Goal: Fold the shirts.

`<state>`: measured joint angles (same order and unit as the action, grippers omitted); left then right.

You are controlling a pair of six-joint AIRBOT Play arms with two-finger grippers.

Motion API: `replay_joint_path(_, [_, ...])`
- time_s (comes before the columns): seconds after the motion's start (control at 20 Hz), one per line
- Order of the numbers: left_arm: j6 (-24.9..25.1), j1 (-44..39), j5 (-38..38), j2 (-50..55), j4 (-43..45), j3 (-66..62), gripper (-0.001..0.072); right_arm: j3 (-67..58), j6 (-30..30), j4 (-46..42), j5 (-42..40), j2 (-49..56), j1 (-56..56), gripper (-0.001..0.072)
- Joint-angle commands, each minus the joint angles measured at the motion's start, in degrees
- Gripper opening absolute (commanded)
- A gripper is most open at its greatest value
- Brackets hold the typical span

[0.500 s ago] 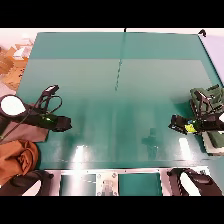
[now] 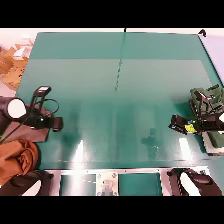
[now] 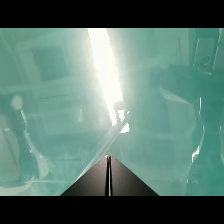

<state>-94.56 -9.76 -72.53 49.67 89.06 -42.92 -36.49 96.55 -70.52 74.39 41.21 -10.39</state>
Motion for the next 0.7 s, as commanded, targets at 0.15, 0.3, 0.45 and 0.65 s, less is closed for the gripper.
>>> replay_joint_path(0.15, [-4.0,4.3,12.0,5.7,20.0,9.7,0.0707,0.0,0.0,0.0,0.0,0.0,0.0,0.0016])
replay_joint_path(0.3, [-5.0,8.2,14.8,11.7,22.0,11.6,0.0652,0.0,0.0,0.0,-0.2,0.0,0.0,0.0017])
replay_joint_path(0.45, [-4.8,9.4,12.8,12.8,21.6,8.7,0.0021,0.0,0.0,0.0,-0.4,0.0,0.0,0.0016])
replay_joint_path(0.65, [5.0,9.0,2.4,12.5,8.9,-6.6,0.0020,0.0,0.0,0.0,-0.4,0.0,0.0,0.0017])
